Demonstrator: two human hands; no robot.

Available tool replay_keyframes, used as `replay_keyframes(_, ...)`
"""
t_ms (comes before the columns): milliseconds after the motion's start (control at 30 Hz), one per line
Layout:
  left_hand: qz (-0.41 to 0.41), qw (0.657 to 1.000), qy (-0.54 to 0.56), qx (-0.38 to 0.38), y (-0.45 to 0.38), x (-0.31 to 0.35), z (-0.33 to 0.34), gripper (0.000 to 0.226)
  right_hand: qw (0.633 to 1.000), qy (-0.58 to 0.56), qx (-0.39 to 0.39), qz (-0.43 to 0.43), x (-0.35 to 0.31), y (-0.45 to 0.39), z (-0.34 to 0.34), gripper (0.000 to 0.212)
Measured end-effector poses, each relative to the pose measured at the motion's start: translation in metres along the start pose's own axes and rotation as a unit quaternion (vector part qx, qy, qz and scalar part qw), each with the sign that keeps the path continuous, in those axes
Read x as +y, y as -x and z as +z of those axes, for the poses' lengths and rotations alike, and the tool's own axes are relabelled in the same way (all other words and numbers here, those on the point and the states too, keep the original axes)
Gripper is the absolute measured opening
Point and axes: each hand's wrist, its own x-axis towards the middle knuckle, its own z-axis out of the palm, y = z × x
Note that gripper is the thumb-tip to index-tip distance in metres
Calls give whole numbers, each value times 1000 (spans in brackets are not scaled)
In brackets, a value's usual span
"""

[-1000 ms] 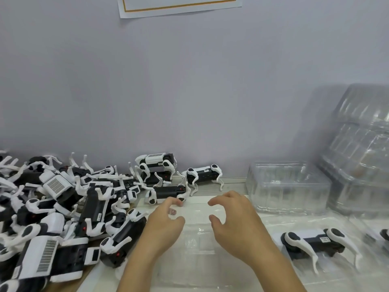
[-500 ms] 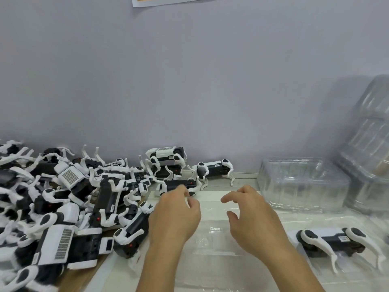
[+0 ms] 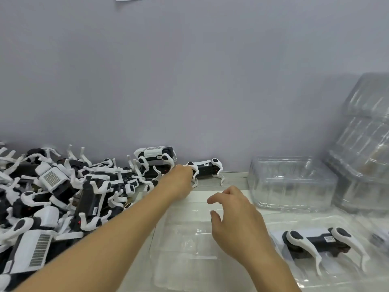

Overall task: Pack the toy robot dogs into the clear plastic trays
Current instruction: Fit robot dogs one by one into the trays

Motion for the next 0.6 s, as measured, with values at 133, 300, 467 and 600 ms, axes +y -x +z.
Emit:
replay_keyframes(133,34,998,-49,-21,-10,-1,-8,21,1000,-9,1,4,0,-1,1,28)
replay_keyframes(300,29,999,-8,29,-17,-16,-33,13,1000,-13,-3,11,1,-2,-1,28)
replay_keyframes(467,-38,944,294,145,1,-35,-61,14,1000,-8,-9,12,0,0,-4,28)
replay_keyframes(600,-36,814,526,242,41,-28,-65,18,1000,-11,-11,12,-1,1,-7,28)
